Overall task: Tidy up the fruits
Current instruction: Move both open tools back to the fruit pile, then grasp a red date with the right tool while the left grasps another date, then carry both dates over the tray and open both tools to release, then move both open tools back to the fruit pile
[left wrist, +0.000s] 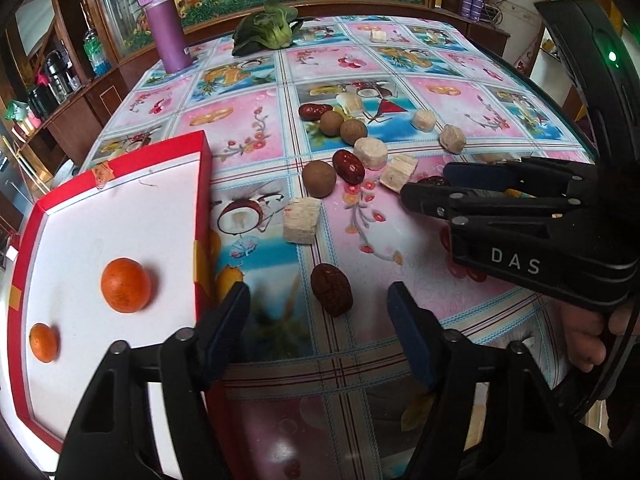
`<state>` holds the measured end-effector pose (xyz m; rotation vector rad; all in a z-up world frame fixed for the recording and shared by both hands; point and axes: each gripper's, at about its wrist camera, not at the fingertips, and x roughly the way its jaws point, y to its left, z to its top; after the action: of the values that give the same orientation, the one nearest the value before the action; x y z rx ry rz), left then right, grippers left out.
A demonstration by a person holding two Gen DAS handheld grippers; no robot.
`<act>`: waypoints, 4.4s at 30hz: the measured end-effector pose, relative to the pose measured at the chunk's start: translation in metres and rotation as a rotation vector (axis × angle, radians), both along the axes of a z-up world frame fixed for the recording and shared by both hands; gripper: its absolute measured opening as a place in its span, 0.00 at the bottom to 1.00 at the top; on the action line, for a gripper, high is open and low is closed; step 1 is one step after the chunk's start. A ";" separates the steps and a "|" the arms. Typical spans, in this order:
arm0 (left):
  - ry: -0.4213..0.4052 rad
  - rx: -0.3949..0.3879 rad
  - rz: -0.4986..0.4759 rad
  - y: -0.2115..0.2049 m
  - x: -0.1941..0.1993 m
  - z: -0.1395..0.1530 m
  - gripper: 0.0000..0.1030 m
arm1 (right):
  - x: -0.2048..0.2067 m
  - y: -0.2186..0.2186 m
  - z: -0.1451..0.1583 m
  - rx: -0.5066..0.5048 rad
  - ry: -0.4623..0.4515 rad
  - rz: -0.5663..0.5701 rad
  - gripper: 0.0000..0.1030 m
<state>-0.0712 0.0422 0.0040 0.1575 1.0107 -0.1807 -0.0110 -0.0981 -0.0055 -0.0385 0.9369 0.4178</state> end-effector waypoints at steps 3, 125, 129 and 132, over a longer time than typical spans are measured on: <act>0.029 -0.020 0.002 0.002 0.003 -0.006 0.58 | 0.001 0.004 0.000 -0.028 -0.002 -0.002 0.28; -0.085 0.058 -0.002 0.011 0.023 0.021 0.74 | 0.033 -0.055 0.005 0.089 0.040 -0.242 0.37; -0.051 0.062 -0.013 0.006 0.034 0.012 0.73 | 0.035 -0.056 0.001 0.090 0.050 -0.249 0.36; -0.034 0.069 -0.025 0.002 0.040 0.006 0.67 | 0.036 -0.056 0.001 0.089 0.043 -0.247 0.32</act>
<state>-0.0312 0.0446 0.0101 0.2353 0.9816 -0.1655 0.0245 -0.1539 -0.0043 0.1662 0.9516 0.2319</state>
